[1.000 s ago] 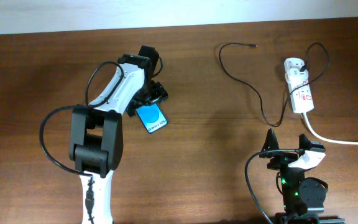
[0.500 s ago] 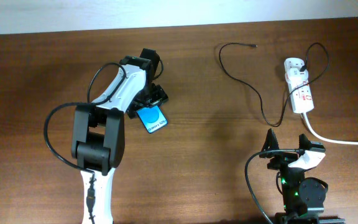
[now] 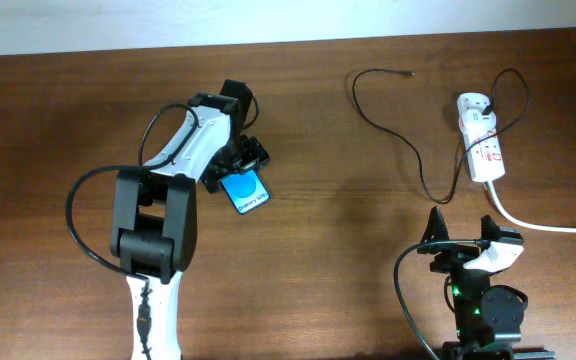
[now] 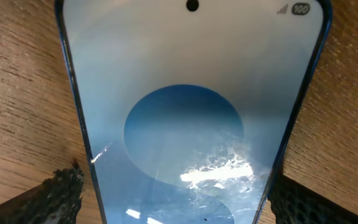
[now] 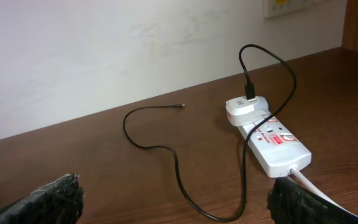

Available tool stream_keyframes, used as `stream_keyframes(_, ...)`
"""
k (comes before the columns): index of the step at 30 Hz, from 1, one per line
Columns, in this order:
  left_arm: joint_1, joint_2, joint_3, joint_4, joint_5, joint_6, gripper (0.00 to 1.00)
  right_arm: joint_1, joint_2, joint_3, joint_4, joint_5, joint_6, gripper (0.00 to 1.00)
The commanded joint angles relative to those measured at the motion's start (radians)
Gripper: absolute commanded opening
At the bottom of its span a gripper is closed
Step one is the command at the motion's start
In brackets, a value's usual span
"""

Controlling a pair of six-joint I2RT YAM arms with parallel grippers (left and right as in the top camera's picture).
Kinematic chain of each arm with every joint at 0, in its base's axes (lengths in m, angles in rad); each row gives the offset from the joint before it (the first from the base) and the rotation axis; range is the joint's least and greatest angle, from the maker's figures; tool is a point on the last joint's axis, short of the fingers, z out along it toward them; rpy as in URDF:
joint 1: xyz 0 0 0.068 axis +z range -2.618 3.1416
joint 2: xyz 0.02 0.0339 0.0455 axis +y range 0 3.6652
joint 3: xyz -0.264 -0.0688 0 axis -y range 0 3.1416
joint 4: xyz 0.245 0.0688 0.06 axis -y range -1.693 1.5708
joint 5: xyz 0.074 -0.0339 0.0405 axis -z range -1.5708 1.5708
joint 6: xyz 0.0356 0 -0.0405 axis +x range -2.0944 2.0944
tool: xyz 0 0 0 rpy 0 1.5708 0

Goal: Plug charger to phone and switch on socket
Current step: 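Grasp the blue phone with the left gripper and lift it, then raise the phone upright with the left gripper, bottom edge down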

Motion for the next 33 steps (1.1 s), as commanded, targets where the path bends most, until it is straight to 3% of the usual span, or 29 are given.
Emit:
stream_keyframes(1, -0.005, 0.053, -0.084, 0.018, -0.006, -0.034, 0.99, 0.008, -0.008, -0.005, -0.008, 0.002, -0.004, 0.98)
stream_keyframes(5, -0.005, 0.053, -0.094, 0.044, -0.006, -0.040, 1.00, 0.008, -0.008, -0.005, -0.008, 0.002, -0.004, 0.98)
stream_keyframes(14, -0.005, 0.053, -0.094, 0.058, 0.024, -0.040, 0.76, 0.008, -0.008, -0.005, -0.008, 0.002, -0.004, 0.98)
stream_keyframes(20, -0.003, 0.053, -0.092, 0.057, 0.065, -0.039, 0.66, 0.008, -0.008, -0.005, -0.008, 0.002, -0.004, 0.98)
stream_keyframes(24, -0.003, 0.052, -0.073, 0.032, 0.098, -0.033, 0.64, 0.008, -0.008, -0.005, -0.008, 0.002, -0.004, 0.98)
stream_keyframes(33, 0.000, 0.052, 0.118, -0.166, 0.163, 0.100, 0.63, 0.008, -0.008, -0.005, -0.008, 0.002, -0.004, 0.98)
